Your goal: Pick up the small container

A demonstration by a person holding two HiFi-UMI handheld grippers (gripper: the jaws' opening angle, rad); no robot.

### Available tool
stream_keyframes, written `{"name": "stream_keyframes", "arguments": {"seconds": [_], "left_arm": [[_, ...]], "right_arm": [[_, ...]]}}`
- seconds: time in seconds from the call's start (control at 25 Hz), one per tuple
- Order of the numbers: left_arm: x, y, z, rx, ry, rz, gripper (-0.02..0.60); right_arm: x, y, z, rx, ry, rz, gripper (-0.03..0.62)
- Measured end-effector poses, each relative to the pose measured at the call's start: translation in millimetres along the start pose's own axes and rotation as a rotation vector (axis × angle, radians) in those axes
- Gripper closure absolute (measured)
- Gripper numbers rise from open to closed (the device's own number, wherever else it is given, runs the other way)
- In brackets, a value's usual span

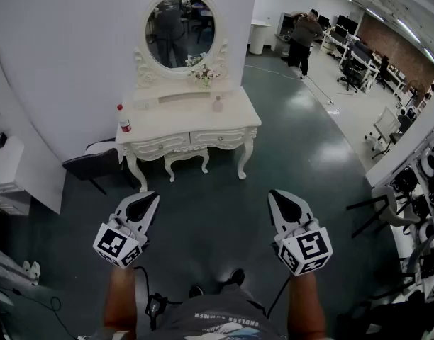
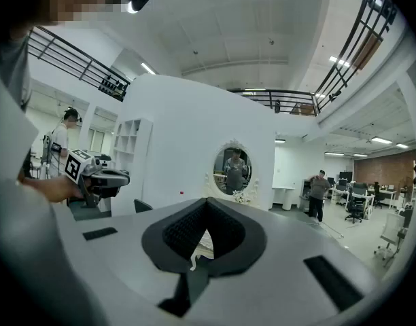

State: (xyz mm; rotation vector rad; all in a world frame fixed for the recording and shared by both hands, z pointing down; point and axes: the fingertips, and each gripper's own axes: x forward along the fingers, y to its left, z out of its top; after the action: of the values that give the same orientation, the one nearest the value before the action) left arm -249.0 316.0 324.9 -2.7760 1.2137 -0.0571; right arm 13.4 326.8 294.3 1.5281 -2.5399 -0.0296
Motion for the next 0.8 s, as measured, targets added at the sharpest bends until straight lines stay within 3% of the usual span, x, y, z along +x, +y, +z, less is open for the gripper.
{"name": "stream_keyframes", "arguments": {"seconds": [0.48,0.8], "left_arm": [[41.4,-7.4,-7.4,-0.002,0.014,0.02,0.565],[90.4,-14.7,-9.2,-0.005,0.044,0.083,0.565]], "right_arm": [[15.2,-40.0,-4.9,-0.003,-0.016,0.046,0.569],[37.1,-96.0,-15.2,0.084,-0.063,0.134,0.568]]}}
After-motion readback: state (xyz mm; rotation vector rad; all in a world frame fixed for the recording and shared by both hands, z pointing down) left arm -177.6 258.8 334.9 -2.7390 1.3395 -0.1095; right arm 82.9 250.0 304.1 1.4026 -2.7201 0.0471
